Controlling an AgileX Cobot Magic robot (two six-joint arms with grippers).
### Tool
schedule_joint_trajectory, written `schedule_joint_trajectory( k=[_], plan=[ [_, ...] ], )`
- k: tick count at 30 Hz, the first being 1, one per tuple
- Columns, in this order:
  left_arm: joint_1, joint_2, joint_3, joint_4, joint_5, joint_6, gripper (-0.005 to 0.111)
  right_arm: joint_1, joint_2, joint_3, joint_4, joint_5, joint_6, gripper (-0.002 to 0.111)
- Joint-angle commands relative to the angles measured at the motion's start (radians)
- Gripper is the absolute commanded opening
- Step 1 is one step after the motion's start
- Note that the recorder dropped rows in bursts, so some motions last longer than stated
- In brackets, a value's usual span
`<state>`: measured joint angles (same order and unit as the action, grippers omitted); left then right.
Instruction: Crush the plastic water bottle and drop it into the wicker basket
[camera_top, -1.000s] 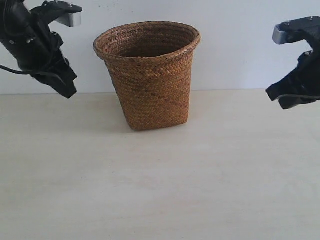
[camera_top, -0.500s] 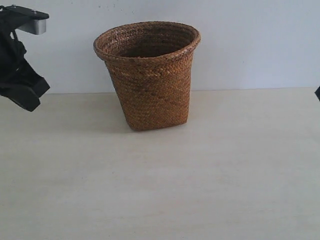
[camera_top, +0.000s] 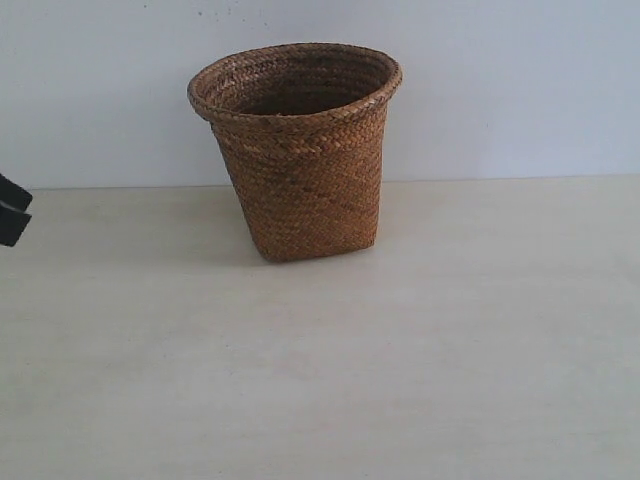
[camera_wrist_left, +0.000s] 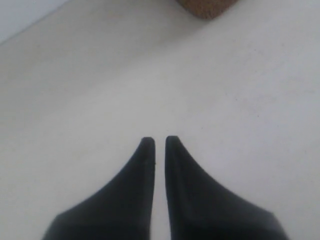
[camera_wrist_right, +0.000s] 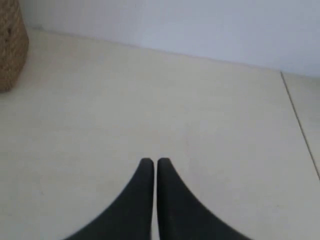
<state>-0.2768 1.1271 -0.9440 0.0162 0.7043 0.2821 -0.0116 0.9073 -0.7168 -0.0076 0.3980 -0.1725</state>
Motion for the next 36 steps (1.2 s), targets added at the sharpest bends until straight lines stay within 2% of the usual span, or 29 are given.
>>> schedule_joint_trajectory(
  k=[1,13,19,27,33,36],
  plan=[
    [0.004,-0.139,0.150,-0.003,-0.187,-0.047,0.004,-0.008,-0.143,0.084,0.008,-0.105,0.011,0.000],
    [0.004,-0.480,0.461,-0.008,-0.502,-0.114,0.004,-0.008,-0.483,0.290,0.021,-0.273,0.015,0.000],
    [0.004,-0.625,0.572,-0.008,-0.644,-0.132,0.004,-0.008,-0.643,0.369,0.021,-0.311,0.006,0.000],
    [0.004,-0.758,0.632,-0.008,-0.653,-0.169,0.004,-0.008,-0.815,0.392,0.060,-0.311,0.042,0.000],
    [0.004,-0.806,0.632,-0.016,-0.651,-0.367,0.004,-0.008,-0.885,0.392,0.101,-0.278,0.181,0.000],
    [0.004,-0.806,0.632,-0.005,-0.651,-0.357,0.004,-0.008,-0.885,0.398,0.101,-0.239,0.139,0.000]
  ],
)
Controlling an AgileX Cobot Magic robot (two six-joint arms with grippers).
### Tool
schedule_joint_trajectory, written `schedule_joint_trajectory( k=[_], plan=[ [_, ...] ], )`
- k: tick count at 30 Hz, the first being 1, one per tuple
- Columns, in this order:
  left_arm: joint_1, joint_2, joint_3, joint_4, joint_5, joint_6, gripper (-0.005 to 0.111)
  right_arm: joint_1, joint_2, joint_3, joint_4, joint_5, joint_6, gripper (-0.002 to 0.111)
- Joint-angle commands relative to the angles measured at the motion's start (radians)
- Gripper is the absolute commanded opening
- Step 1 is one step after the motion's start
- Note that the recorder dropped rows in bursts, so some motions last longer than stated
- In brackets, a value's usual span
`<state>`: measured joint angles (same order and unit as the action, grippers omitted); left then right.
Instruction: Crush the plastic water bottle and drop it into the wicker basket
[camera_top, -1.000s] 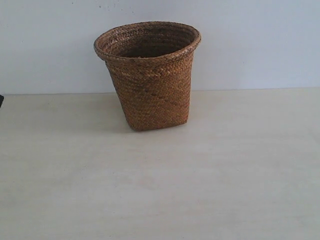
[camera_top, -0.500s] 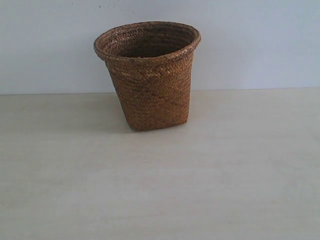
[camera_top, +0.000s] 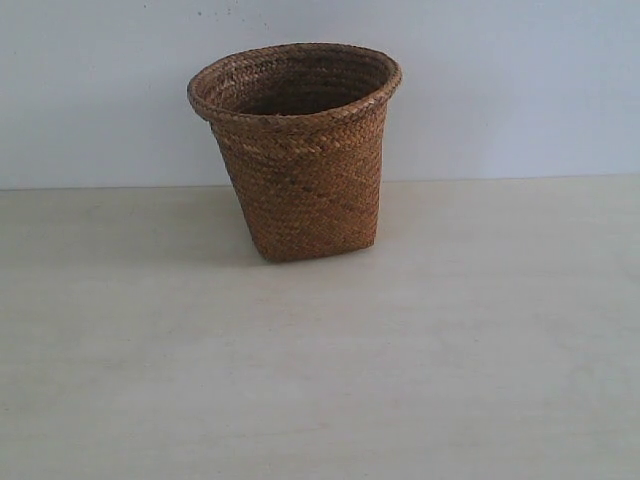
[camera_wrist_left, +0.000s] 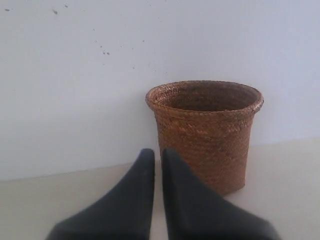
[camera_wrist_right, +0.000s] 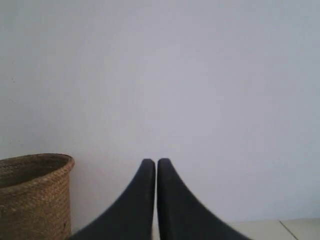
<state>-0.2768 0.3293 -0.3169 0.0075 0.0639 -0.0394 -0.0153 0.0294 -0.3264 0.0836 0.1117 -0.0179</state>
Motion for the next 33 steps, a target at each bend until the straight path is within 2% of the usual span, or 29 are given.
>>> schedule_joint_trajectory(
  k=[1,3,5,6,8,15,33],
  plan=[
    [0.004,-0.008,0.010,0.005,-0.011,-0.035,0.004,-0.005,-0.007,0.021,0.009,0.043,-0.048,0.000],
    [0.004,-0.008,0.057,0.008,-0.037,-0.035,0.004,-0.005,-0.007,0.099,0.012,-0.056,-0.051,0.000],
    [0.004,-0.008,0.141,0.010,-0.125,-0.035,0.004,-0.005,-0.007,0.171,0.012,-0.134,-0.051,0.000],
    [0.004,-0.008,0.185,0.010,-0.181,-0.035,0.004,-0.005,-0.007,0.199,0.012,-0.140,-0.051,0.000],
    [0.004,-0.008,0.217,0.010,-0.206,-0.035,0.004,-0.005,-0.007,0.230,0.012,-0.130,-0.063,0.000],
    [0.004,-0.008,0.301,0.010,-0.186,-0.035,0.004,-0.005,-0.007,0.325,0.008,-0.057,-0.109,0.000],
    [0.004,-0.008,0.317,0.010,-0.190,-0.035,0.004,-0.005,-0.007,0.326,0.008,-0.013,-0.123,0.000]
  ],
)
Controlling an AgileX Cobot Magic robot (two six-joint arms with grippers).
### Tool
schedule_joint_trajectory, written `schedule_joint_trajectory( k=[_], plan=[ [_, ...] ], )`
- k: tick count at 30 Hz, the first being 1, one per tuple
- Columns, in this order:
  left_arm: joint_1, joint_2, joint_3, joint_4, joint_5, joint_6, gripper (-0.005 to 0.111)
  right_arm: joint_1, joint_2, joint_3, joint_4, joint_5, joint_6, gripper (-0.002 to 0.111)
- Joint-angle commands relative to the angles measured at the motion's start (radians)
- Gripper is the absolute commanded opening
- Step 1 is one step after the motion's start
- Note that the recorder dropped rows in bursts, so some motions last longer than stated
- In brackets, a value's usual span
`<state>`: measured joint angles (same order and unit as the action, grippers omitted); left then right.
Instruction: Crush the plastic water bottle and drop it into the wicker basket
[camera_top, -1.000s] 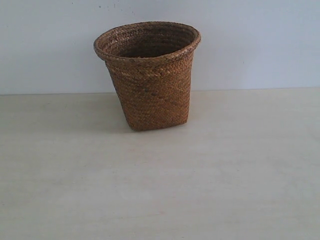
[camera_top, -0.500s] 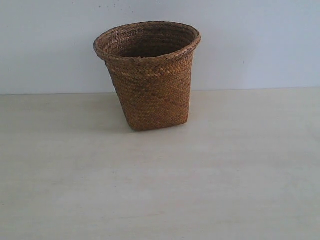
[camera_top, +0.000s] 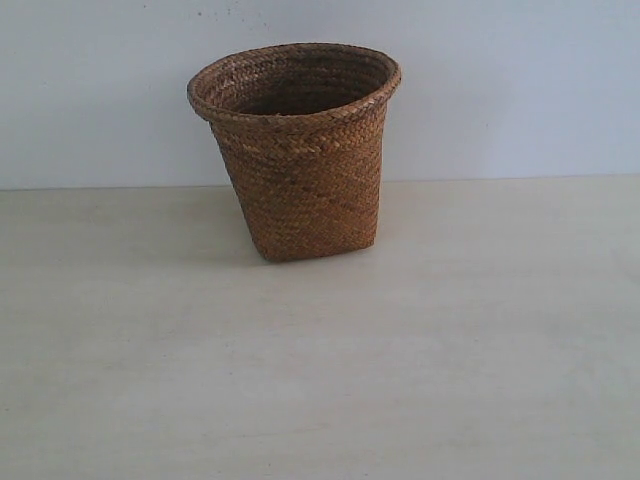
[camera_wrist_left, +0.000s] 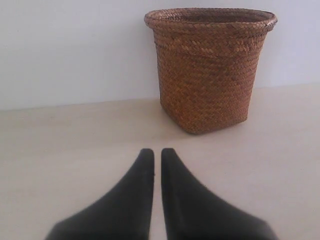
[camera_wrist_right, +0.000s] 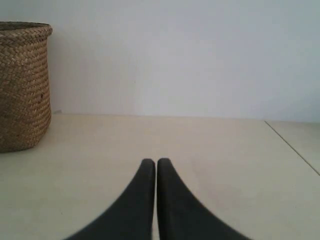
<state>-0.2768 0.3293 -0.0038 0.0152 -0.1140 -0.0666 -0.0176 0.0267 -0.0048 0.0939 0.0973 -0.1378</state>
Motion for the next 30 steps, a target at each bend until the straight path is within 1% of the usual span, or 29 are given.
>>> schedule_joint_trajectory(
  k=[1,12,22,26,30],
  plan=[
    [0.004,-0.008,0.004,0.002,-0.012,-0.008,0.004,-0.002,-0.004,0.005,-0.002,0.001,-0.003,0.000],
    [0.004,-0.008,0.004,0.008,-0.012,-0.006,0.004,-0.002,-0.004,0.005,-0.002,0.001,-0.001,0.000],
    [0.004,-0.190,0.004,0.002,0.163,0.052,0.004,-0.002,-0.004,0.005,-0.002,0.001,-0.001,0.000],
    [0.040,-0.231,0.004,0.002,0.199,0.067,0.004,-0.002,-0.004,0.005,-0.002,0.001,-0.001,0.000],
    [0.100,-0.255,0.004,0.000,0.227,0.067,0.004,-0.002,-0.004,0.005,-0.002,0.001,-0.003,0.000]
  ],
)
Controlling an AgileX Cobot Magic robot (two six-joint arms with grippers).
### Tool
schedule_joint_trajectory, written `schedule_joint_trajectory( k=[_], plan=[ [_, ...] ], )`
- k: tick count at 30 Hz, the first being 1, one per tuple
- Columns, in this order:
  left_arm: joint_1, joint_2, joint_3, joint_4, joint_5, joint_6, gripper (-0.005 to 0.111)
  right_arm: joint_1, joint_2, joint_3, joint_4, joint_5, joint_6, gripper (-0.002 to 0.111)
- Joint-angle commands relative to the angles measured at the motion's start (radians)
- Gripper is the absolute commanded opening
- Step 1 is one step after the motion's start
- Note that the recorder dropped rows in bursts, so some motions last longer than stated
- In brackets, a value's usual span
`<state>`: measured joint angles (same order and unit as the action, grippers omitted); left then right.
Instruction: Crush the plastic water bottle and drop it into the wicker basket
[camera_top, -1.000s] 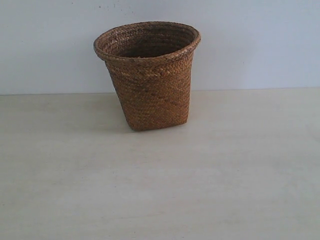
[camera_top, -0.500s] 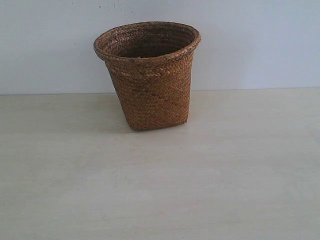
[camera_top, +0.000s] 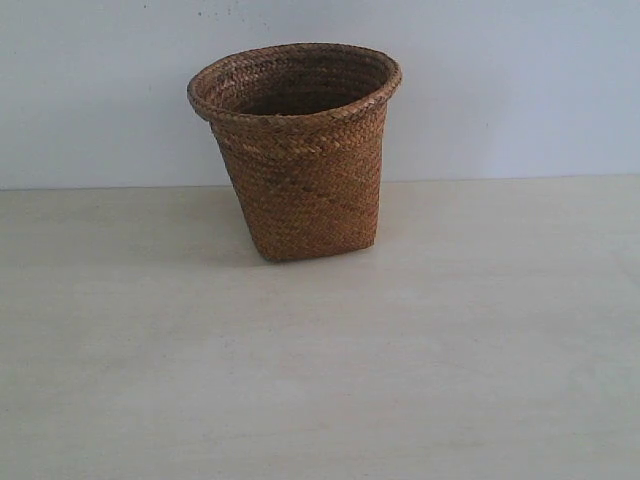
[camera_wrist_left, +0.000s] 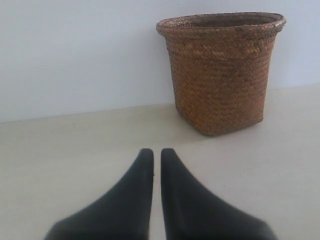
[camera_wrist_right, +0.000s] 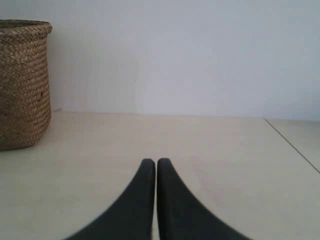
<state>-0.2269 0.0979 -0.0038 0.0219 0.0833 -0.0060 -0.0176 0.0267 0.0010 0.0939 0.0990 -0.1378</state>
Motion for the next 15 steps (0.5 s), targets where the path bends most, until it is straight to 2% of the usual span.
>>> schedule_joint_trajectory(
  k=[1,7,15],
  plan=[
    [0.062,-0.026,0.004,-0.007,0.030,0.006,0.004,-0.002,-0.004,-0.001,-0.002,-0.001,-0.003,0.000],
    [0.122,-0.053,0.004,-0.022,0.112,0.006,0.004,-0.002,-0.004,-0.001,-0.002,-0.001,-0.001,0.000],
    [0.136,-0.098,0.004,-0.039,0.212,0.006,0.004,-0.002,-0.004,-0.001,-0.002,-0.001,-0.001,0.000]
  ],
)
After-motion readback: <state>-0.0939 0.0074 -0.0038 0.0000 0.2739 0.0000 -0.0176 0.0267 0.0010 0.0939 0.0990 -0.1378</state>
